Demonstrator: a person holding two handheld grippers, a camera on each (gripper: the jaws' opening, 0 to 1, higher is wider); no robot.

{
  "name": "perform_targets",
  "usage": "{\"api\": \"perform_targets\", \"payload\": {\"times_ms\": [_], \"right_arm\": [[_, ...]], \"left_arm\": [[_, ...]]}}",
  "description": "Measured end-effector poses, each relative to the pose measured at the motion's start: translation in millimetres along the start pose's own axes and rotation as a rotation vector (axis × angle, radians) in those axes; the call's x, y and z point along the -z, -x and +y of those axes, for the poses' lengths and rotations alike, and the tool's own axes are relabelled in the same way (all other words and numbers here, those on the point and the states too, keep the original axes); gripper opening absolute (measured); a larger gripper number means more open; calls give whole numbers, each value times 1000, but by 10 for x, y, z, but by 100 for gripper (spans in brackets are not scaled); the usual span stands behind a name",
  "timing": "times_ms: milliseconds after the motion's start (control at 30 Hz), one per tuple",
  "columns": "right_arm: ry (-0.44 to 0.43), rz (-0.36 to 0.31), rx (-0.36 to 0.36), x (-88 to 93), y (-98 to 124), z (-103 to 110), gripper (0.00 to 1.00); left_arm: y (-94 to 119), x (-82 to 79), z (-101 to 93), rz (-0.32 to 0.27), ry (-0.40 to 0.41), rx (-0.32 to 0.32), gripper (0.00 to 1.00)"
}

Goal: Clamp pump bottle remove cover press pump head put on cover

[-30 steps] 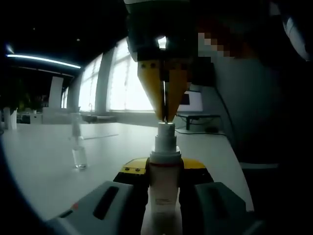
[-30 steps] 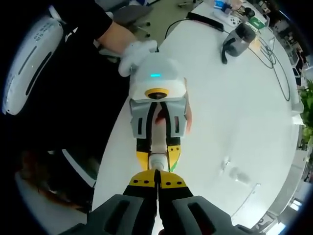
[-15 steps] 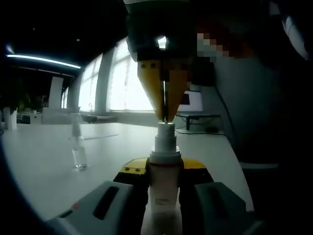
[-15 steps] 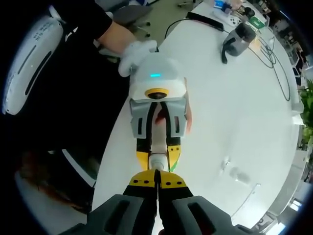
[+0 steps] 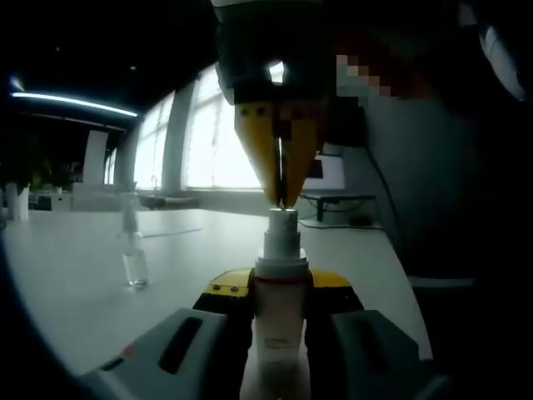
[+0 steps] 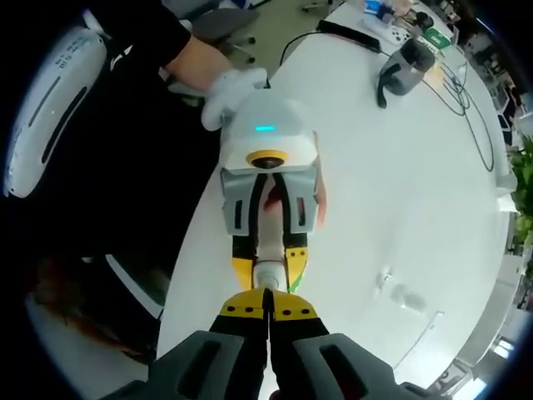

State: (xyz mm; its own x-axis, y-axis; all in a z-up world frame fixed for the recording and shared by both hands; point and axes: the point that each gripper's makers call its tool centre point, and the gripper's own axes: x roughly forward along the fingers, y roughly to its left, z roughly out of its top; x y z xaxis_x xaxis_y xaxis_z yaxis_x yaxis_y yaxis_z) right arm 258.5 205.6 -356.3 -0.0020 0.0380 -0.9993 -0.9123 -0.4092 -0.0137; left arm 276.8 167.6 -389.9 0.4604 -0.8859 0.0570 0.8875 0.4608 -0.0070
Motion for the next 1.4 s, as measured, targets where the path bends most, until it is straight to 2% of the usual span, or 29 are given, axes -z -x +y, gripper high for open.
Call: {"api": "perform_targets", "payload": {"times_ms": [133, 333, 500, 700, 1033, 1400], "right_arm": [[7, 3, -2, -5, -7, -5, 0], [-33, 1, -11, 5, -35, -4, 0], [-16, 15, 0, -3, -67, 15, 0], [-52, -15, 0, 22, -34, 6, 0], [-13, 0, 10, -6, -10, 13, 0], [-20, -4, 9, -6, -5, 3, 0]], "left_arm": [[3, 3, 4, 0, -1, 0, 13], [0, 6, 4, 0, 3, 1, 13], [-1, 8, 1, 1, 2, 1, 13], [-2, 9, 8, 0, 2, 0, 13], [-3, 11, 8, -1, 2, -1, 13], [3, 10, 17, -2, 2, 0, 13]]}}
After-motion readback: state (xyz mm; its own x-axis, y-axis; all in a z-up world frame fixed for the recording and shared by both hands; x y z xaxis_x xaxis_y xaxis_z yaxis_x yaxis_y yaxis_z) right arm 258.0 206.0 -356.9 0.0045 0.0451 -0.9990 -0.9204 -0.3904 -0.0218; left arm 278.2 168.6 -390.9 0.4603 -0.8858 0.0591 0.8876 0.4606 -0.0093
